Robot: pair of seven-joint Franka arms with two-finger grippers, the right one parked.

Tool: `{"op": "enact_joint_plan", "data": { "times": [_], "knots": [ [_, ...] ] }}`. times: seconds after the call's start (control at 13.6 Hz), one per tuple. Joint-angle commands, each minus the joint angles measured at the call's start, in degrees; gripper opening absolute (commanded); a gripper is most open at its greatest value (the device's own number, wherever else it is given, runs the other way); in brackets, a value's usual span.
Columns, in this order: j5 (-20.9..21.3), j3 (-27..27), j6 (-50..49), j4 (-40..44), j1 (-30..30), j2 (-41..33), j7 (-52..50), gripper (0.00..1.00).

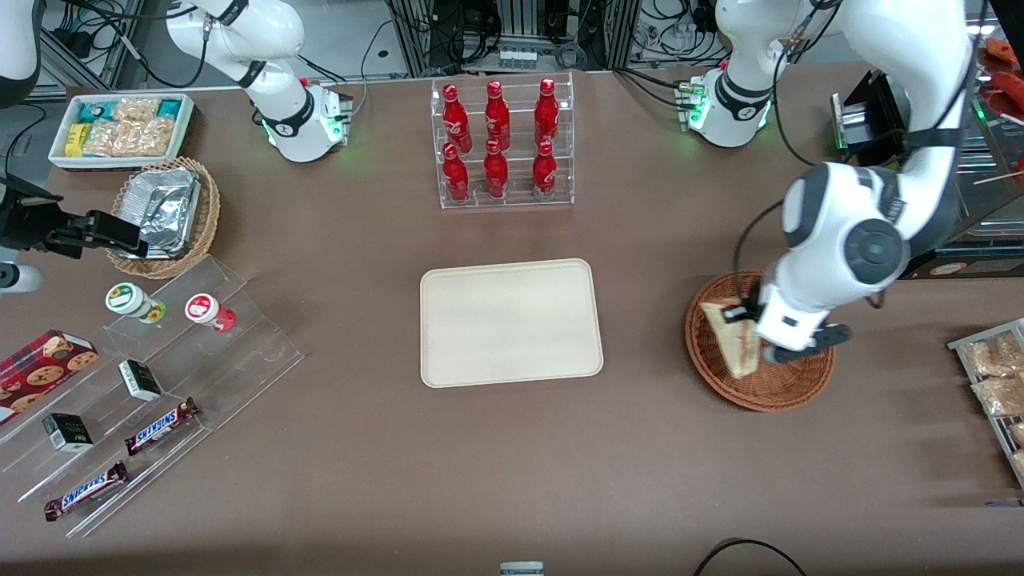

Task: Place sandwich from basket to tray
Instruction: 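Lift the sandwich and carry it with the left gripper over the tray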

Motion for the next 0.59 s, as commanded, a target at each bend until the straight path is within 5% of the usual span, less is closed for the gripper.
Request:
{"op": "enact_joint_plan", "data": {
  "times": [0.0, 0.51],
  "knots": [
    [1.70, -6.02, -2.15, 6.06, -0.03, 4.84, -5.85, 0.00],
    [7.23, -7.62, -1.89, 19.94, -15.57, 19.33, -22.47, 0.00]
  ]
}}
